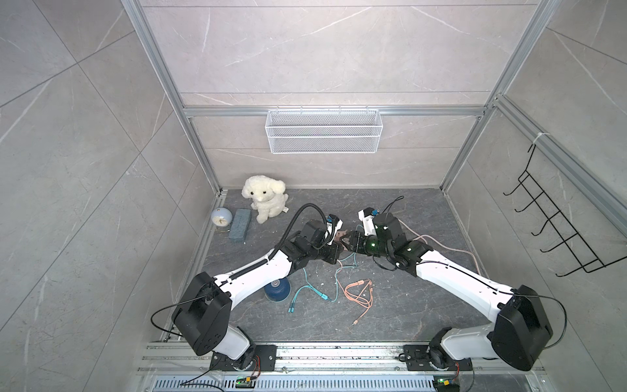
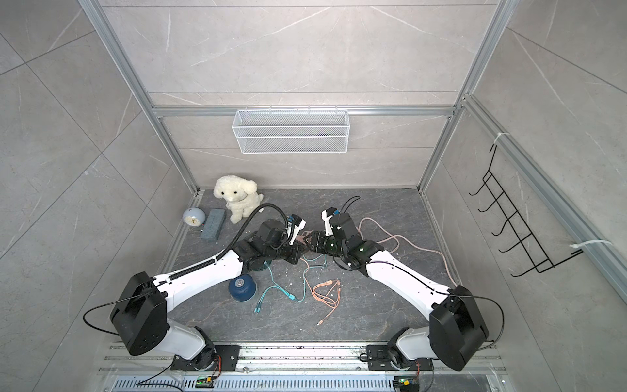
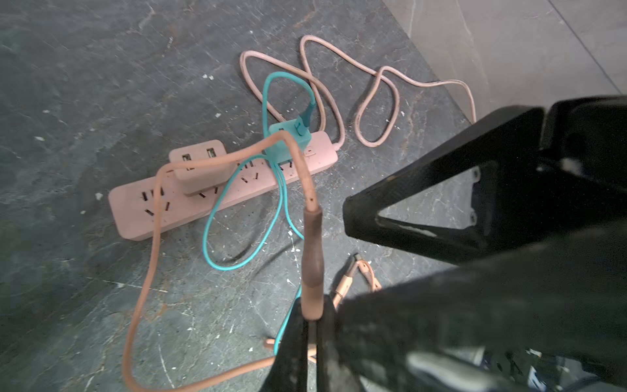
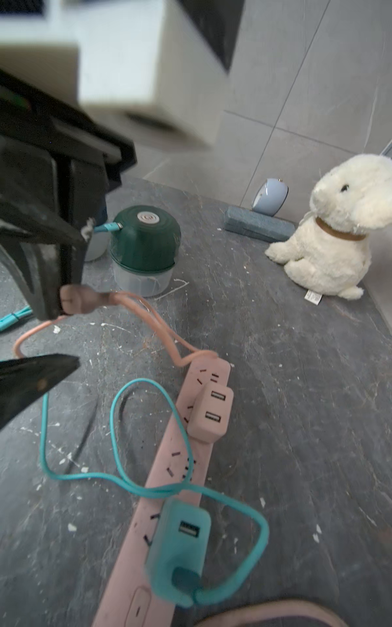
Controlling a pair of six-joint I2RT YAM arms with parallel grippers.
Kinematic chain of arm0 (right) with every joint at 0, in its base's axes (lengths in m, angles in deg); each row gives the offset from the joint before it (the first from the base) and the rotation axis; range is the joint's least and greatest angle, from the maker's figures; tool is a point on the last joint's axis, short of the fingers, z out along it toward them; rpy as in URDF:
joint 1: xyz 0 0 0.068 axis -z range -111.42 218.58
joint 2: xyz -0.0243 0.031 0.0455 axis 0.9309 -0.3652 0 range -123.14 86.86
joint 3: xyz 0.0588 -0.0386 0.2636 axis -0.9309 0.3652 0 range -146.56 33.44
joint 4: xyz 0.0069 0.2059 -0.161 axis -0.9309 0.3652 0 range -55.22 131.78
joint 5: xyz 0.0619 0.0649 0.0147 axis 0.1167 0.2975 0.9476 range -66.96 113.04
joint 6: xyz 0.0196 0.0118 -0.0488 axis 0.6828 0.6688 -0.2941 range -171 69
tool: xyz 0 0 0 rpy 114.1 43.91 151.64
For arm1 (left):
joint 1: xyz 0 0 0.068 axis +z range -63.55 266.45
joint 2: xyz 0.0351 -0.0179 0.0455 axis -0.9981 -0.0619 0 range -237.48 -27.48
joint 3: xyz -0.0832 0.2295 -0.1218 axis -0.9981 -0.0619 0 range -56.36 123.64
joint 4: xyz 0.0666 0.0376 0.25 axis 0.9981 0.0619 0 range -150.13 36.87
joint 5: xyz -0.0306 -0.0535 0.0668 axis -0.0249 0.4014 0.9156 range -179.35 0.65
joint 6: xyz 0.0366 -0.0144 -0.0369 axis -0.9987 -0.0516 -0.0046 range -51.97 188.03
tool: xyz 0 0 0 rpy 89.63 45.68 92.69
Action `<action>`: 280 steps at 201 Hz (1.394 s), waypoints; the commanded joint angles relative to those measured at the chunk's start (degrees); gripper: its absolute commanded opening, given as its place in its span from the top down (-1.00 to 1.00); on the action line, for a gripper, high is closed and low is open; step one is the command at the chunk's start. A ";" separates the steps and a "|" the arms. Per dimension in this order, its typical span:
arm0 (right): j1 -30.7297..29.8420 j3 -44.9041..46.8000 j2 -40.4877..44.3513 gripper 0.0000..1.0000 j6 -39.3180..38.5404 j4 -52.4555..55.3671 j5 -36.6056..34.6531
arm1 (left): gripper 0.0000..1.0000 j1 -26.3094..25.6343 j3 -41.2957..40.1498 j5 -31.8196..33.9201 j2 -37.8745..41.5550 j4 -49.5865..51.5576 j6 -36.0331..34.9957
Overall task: Charge the cordless meat grinders
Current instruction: Adjust the charging cable at the center of the board.
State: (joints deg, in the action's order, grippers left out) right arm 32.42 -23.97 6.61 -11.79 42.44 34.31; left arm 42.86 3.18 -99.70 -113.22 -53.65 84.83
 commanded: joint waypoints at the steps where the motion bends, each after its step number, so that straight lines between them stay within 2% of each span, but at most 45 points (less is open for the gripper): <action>1: -1.94 -3.16 -1.01 -0.90 1.00 1.19 -6.18 | 1.00 -0.53 -0.04 5.60 3.22 -0.45 -2.37; 6: -2.34 -3.39 -0.99 -0.99 0.69 1.51 -6.99 | 1.00 -0.65 -0.28 5.56 3.34 -0.57 -2.38; 35: -3.34 -0.31 1.81 -0.99 -1.67 -3.28 -7.23 | 1.00 -0.62 -1.51 6.07 4.55 -0.74 -2.78; 70: -3.39 4.23 4.25 -0.99 2.52 -10.95 -5.18 | 1.00 -0.67 -2.13 6.64 5.55 -0.65 -3.86; 99: -2.13 4.55 2.99 -0.99 7.62 -16.42 6.77 | 1.00 -0.71 -2.89 6.53 6.60 -1.07 -4.12; 120: 0.07 10.14 1.09 -0.99 15.84 -31.65 13.04 | 1.00 -1.12 -3.51 6.04 7.66 -1.46 -4.92; 128: 0.39 9.58 0.55 -0.95 15.83 -29.06 12.72 | 1.00 -1.23 -3.85 6.04 8.14 -1.39 -5.31; 153: -1.13 3.54 0.54 -0.49 10.37 -11.52 5.74 | 1.00 -2.09 -4.48 7.73 9.08 -1.32 -5.67; 172: -2.40 0.74 -0.09 -0.16 9.62 -6.37 1.49 | 1.00 -3.34 -4.19 10.16 8.55 -1.47 -5.80; 186: -3.35 -0.63 -1.03 -0.09 10.54 -4.75 -0.46 | 1.00 -5.07 -3.32 13.69 7.51 -0.97 -6.33; 221: -5.50 -6.49 -4.42 -0.08 12.69 5.21 -6.01 | 1.00 -8.72 -1.34 22.80 5.09 0.70 -6.92; 242: -6.61 -8.87 -5.88 0.10 13.44 9.54 -9.48 | 1.00 -10.08 -0.85 26.61 4.37 1.04 -6.96; 280: -8.43 -11.12 -7.14 0.43 13.04 11.37 -12.69 | 1.00 -10.81 -0.44 26.63 3.78 0.78 -7.53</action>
State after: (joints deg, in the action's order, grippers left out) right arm 25.62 -32.34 0.69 1.67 49.78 25.07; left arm 33.17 -0.12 -74.83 -108.89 -51.69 79.70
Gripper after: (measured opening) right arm 0.320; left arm 0.074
